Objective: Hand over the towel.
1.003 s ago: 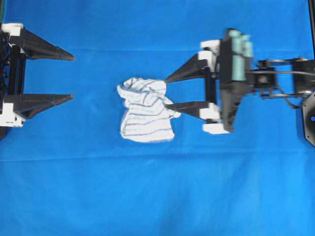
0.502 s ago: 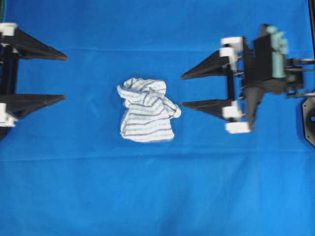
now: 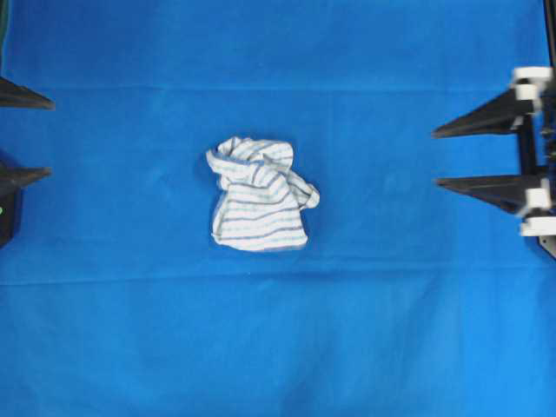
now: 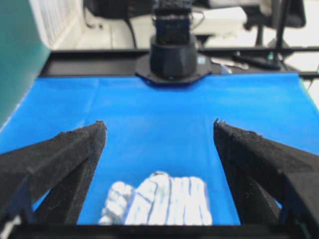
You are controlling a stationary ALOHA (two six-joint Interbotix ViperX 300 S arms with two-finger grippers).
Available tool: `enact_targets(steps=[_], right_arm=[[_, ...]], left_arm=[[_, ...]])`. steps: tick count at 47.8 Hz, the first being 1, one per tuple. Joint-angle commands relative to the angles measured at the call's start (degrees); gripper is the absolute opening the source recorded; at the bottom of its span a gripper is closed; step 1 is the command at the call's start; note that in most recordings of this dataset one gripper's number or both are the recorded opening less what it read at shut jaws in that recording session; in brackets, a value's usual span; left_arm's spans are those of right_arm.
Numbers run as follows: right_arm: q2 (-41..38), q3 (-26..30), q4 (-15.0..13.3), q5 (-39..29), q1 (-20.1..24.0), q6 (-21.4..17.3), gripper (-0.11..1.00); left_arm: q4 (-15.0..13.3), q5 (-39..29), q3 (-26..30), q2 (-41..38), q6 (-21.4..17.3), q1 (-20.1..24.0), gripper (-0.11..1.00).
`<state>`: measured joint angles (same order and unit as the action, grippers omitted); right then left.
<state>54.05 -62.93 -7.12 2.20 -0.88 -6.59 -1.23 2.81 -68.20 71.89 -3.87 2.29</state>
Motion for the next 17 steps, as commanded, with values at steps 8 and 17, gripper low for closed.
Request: enact_targets(steps=[8, 17], right_arm=[[8.5, -9.4, 0.0, 2.7, 0.0, 0.1, 0.68], [9.7, -14.9, 0.4, 6.7, 0.0, 0.0, 0.68]], left_arm=[[0.2, 0.1, -5.9, 6.9, 0.2, 1.1, 0.91], [0.2, 0.5, -9.3, 6.7, 0.3, 1.2, 0.91]])
